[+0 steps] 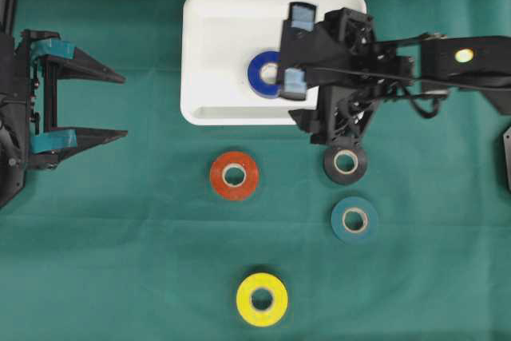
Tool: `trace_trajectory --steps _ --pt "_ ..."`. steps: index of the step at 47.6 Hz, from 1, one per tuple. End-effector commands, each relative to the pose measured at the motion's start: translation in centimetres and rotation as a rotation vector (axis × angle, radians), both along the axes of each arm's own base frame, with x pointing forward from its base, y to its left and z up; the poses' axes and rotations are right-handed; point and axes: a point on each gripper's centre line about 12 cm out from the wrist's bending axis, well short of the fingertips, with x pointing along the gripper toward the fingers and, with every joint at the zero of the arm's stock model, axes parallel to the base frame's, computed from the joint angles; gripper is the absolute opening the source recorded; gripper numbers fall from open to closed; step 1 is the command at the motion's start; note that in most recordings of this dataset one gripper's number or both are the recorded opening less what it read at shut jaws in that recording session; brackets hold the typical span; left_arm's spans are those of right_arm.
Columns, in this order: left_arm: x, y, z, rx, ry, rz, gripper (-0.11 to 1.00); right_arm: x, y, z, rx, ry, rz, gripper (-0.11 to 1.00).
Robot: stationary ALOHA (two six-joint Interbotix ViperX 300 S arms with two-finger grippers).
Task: Pick up the tape from a random location and place it into the white case.
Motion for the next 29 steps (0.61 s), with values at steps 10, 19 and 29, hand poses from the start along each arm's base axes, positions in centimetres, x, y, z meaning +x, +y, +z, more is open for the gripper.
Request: trace_trajectory --steps 10,19,29 --pt "0.1 0.0 0.6 -0.002 -0.013 -0.001 0.94 -4.4 1.4 3.7 -0.004 -0.173 0.045 0.87" --pt "0.0 0.0 0.6 -0.002 -0.013 -0.001 0.94 -8.7 1.7 5.2 -0.009 -0.309 0.065 0.87" --pt "0.0 0.0 0.6 -0.001 -0.014 -0.001 0.94 -12.9 2.1 5.2 -0.015 -0.408 0.081 0.87"
